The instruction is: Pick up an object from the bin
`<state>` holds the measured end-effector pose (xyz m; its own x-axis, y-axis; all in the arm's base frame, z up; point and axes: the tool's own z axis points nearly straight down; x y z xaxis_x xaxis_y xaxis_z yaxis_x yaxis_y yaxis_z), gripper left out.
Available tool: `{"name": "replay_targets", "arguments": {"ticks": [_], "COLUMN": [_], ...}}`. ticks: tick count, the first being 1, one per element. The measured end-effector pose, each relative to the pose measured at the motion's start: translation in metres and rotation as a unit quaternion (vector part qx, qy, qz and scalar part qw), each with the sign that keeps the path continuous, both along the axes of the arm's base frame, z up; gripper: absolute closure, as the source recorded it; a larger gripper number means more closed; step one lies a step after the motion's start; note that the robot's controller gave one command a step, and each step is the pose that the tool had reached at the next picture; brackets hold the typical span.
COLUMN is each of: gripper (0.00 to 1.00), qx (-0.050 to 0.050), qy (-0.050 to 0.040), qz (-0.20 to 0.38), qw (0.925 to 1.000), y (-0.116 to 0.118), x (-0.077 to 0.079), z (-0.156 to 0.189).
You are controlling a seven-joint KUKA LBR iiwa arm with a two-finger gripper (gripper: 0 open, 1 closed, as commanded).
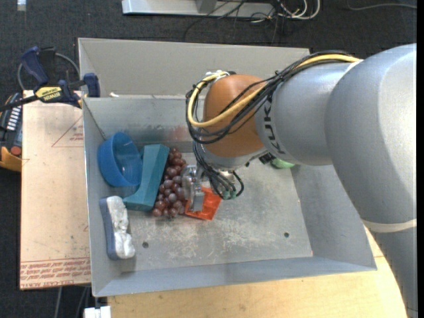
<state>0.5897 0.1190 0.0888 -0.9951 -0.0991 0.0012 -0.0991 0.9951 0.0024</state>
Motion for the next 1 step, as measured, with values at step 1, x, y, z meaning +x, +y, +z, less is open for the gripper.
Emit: {"name": "replay_targets", "arguments": {"ticks": [1], "gripper": [1.0], "qx": [0.0], "qy": [0.0012], "qz": [0.0], "qw": [1.0], "y": [0.0001], "x": [-0.001], "z": [0.0292]}}
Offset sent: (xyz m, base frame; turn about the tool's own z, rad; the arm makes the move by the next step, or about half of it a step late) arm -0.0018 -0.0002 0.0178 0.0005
